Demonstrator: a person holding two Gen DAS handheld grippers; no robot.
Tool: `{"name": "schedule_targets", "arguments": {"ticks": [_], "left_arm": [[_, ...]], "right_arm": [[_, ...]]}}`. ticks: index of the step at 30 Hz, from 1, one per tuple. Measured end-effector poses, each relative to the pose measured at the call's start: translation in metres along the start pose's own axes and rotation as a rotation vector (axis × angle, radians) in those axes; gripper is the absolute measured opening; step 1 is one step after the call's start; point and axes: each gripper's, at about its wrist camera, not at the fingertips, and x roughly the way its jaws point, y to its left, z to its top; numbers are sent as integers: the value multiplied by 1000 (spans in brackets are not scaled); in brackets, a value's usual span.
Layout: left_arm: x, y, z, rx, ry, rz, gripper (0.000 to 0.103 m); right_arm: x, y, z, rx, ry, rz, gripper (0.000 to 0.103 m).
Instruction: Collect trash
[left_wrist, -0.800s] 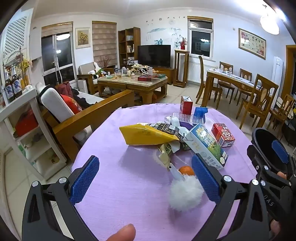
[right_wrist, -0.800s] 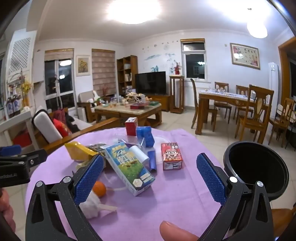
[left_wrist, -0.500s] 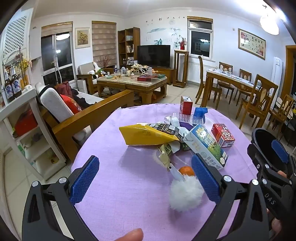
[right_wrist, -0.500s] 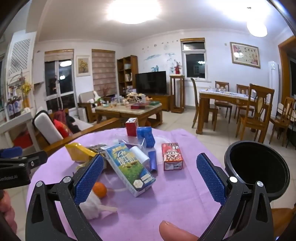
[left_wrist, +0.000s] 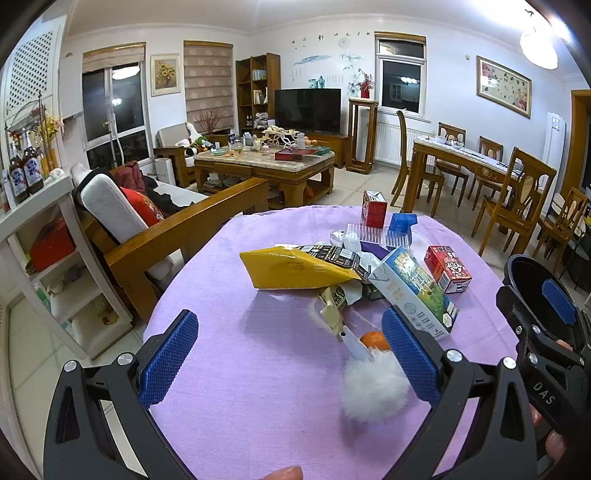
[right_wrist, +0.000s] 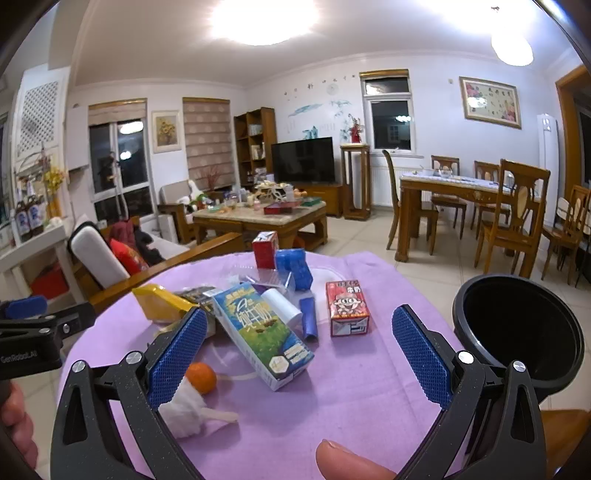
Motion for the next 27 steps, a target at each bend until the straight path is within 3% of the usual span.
{"name": "schedule_targets", "arguments": {"ticks": [27], "left_arm": [[9,-5,-7,3,16,-3,98]], "right_arm": [[1,-6,1,21,13,-4,99]]}}
